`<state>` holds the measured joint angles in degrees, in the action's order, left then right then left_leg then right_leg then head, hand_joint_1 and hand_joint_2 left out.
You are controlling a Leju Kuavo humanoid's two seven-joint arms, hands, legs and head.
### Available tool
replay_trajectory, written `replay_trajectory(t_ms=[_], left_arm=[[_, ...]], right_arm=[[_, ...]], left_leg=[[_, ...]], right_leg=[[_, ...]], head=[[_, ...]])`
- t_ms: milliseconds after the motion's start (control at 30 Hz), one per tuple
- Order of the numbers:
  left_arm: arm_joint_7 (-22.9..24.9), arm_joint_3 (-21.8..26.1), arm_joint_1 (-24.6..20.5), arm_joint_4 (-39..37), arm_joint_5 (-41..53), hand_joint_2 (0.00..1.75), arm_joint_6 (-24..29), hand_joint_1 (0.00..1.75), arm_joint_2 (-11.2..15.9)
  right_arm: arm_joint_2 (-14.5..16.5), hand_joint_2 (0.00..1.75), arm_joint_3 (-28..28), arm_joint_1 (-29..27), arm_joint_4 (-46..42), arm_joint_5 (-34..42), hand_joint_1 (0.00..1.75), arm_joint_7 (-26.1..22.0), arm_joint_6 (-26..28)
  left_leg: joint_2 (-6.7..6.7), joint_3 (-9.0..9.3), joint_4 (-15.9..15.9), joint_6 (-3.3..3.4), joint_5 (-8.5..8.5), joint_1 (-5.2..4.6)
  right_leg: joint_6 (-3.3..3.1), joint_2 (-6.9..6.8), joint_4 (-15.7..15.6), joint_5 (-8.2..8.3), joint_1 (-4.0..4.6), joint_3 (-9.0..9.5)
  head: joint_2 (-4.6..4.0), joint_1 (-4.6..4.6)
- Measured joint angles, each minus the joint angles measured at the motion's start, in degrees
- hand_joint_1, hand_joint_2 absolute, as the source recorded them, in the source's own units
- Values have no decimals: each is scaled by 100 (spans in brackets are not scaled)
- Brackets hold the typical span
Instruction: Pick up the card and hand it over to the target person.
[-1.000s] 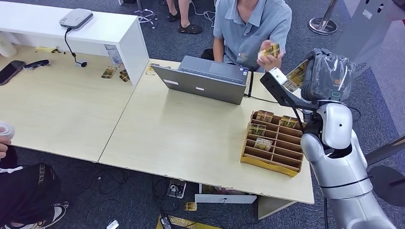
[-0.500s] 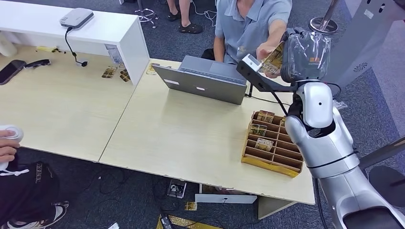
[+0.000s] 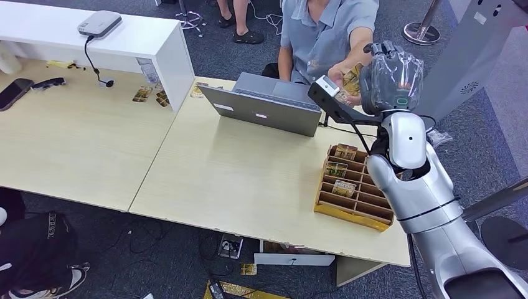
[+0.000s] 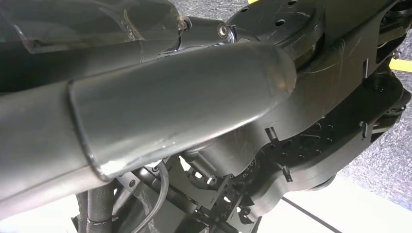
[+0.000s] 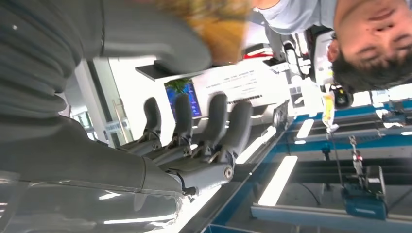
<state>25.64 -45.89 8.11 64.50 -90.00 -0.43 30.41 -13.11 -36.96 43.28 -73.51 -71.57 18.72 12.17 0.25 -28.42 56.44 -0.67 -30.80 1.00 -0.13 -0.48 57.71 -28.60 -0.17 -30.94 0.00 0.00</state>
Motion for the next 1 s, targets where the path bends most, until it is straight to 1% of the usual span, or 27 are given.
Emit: replay_trajectory(t_ms=[100,133,200,300,367,433,467,533,600,733,867,1000], left_arm=[[-6,116,55,68,0,0,145,0,-85],[-13,152,73,96,0,0,212,0,-118],[-24,270,125,150,0,0,372,0,-208],[-67,449,211,272,0,0,653,0,-349],[-96,581,274,358,0,0,855,0,-436],[-118,725,354,489,0,0,1058,0,-496],[-128,786,391,561,0,0,1147,0,-518],[-147,875,441,645,0,0,1268,0,-576],[-166,908,454,653,0,0,1316,0,-647],[-223,931,460,658,0,0,1388,0,-759],[-254,935,460,658,0,0,1419,0,-811],[-255,982,477,663,0,0,1444,0,-824]], right_arm=[[-75,175,275,-418,-537,196,0,60,62],[-75,175,404,-590,-715,345,0,41,112],[10,175,718,-967,-1031,883,0,-128,271],[270,175,1200,-1618,-1416,2263,0,-701,524],[537,175,1536,-2072,-1559,3829,0,-1321,525],[709,175,1708,-2477,-1582,5326,0,-1951,378],[734,175,1691,-2648,-1562,5807,0,-2165,306],[778,175,1573,-2939,-1532,6414,0,-2434,259],[832,175,1449,-3140,-1547,6679,0,-2554,301],[878,175,1326,-3417,-1523,6898,0,-2588,481],[980,175,1161,-3531,-923,6708,0,-2538,766],[1070,175,1044,-3604,-402,6758,0,-2631,746]], left_leg=[[-5,-2,2,0,-2,0],[-6,-3,2,1,-2,0],[-11,-2,0,2,-1,-1],[-8,-3,3,1,-3,-1],[-5,0,2,-2,-5,0],[-4,3,0,-4,-5,2],[-4,1,1,-4,-5,2],[-2,-1,1,-3,-4,2],[-2,1,-1,-3,-3,1],[2,-3,-2,-1,0,-1],[12,-4,3,-2,-5,1],[18,6,-2,-3,-6,3]], right_leg=[[0,-5,1,-3,1,-1],[1,-6,1,-4,0,-1],[2,-10,-3,-4,-1,1],[1,-9,0,-5,-1,-1],[-1,-7,0,-6,0,0],[-3,-7,-3,-5,2,3],[-3,-6,-2,-5,2,1],[-3,-4,0,-4,2,-1],[-3,-4,-3,-2,2,1],[-1,2,-2,2,-1,-6],[-2,9,2,0,1,-8],[-3,14,-3,0,3,1]], head=[[0,0],[0,0],[0,0],[0,0],[0,0],[0,0],[0,0],[0,0],[0,0],[0,0],[0,0],[0,0]])
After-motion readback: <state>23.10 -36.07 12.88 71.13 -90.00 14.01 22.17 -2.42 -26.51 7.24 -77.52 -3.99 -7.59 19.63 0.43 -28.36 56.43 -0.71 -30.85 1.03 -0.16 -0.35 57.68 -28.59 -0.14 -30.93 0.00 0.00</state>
